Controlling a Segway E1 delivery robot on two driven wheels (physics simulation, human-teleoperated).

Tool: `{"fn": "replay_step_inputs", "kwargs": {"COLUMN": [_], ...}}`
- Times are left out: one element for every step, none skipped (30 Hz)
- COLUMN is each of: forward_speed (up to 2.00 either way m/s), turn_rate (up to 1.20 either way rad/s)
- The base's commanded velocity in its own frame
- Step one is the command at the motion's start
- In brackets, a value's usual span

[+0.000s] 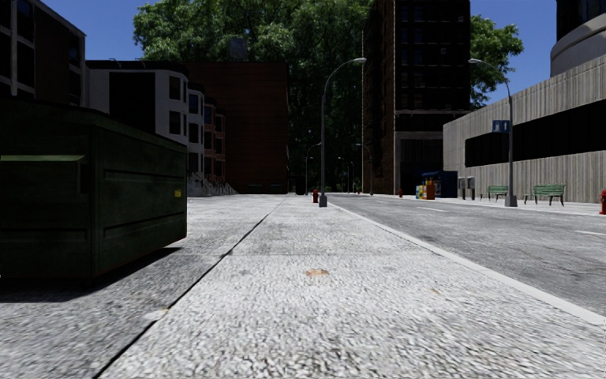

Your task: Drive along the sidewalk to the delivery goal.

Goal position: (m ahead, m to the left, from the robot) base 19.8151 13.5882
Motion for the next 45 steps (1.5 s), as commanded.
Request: {"fn": "replay_step_inputs", "kwargs": {"forward_speed": [2.0, 2.0, 2.0, 2.0, 2.0, 2.0, 2.0, 2.0, 2.0, 2.0, 2.0, 2.0, 2.0, 2.0, 2.0, 2.0, 2.0, 2.0, 2.0, 2.0, 2.0, 2.0, 2.0, 2.0, 2.0, 2.0, 2.0, 2.0, 2.0, 2.0, 2.0, 2.0, 2.0, 2.0, 2.0, 2.0, 2.0, 2.0, 2.0, 2.0, 2.0, 2.0, 2.0, 2.0, 2.0], "turn_rate": [0.0, 0.0, 0.0, 0.0, 0.0, 0.0, 0.0, 0.0, 0.0, 0.0, 0.0, 0.0, 0.0, 0.0, 0.0, 0.0, 0.0, 0.0, 0.0, 0.0, 0.0, 0.0, 0.01, 0.07, 0.07, 0.26, 0.38, 0.4, 0.4, 0.41, 0.41, 0.41, 0.41, 0.41, 0.41, 0.41, 0.41, 0.41, 0.41, 0.41, 0.41, 0.41, 0.41, 0.41, 0.41]}}
